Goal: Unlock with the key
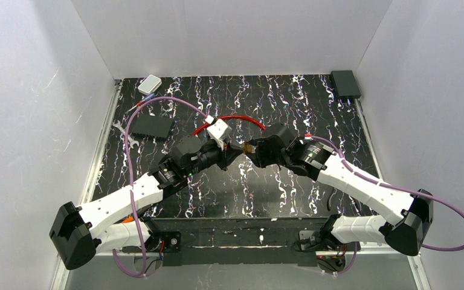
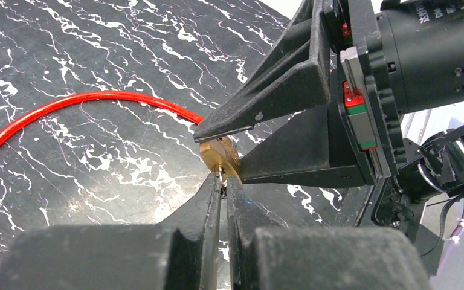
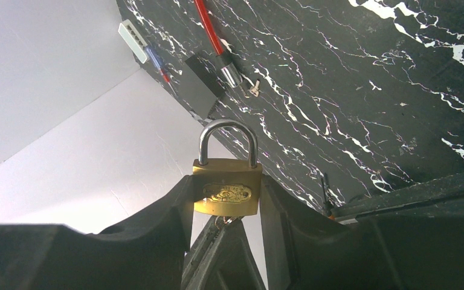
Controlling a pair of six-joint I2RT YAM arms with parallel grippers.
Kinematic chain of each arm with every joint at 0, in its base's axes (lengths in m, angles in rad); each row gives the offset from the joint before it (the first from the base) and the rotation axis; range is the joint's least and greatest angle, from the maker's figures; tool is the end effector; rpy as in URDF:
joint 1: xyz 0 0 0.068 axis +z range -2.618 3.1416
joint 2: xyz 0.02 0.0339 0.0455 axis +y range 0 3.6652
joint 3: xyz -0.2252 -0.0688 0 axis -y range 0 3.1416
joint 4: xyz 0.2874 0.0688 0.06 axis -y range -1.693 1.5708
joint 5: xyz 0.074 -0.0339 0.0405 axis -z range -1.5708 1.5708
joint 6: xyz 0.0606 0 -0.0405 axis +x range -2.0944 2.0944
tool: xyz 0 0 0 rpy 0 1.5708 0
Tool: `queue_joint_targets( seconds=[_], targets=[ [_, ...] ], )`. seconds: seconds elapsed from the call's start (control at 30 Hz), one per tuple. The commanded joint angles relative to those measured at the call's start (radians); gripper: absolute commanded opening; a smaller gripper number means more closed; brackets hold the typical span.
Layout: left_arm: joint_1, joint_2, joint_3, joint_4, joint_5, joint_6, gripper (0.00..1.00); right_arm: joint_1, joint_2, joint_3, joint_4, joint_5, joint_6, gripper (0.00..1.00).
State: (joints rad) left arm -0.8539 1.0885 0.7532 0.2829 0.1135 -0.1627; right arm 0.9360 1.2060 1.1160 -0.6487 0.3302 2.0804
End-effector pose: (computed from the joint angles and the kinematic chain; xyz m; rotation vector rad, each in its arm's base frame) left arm 0.2187 -0.2614 0.2681 0.6592 1.5616 -0.8657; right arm 0.2106 0.2528 0.2694 1.5426 2.0474 1.1007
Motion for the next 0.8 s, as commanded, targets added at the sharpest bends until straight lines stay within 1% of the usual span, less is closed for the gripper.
queue_joint_targets(
  seconds=[0.0, 0.23, 0.3, 0.77],
  targets=[
    [0.003, -0.001, 0.021, 0.007, -0.001, 0.082, 0.0, 0.003, 0.0, 0.019, 0.027, -0.021, -0.007, 0.01],
    [0.003, -0.013, 0.002, 0.027, 0.005, 0.158, 0.0, 0.003, 0.005, 0.023, 0.024, -0.036, -0.009, 0.01],
    [0.003, -0.016, -0.003, 0.031, 0.006, 0.209, 0.0, 0.003, 0.008, 0.026, 0.022, -0.041, -0.01, 0.01],
    [-0.006, -0.028, -0.014, 0.035, 0.033, 0.42, 0.0, 0.003, 0.03, 0.063, 0.003, -0.059, -0.031, 0.01]
  ],
)
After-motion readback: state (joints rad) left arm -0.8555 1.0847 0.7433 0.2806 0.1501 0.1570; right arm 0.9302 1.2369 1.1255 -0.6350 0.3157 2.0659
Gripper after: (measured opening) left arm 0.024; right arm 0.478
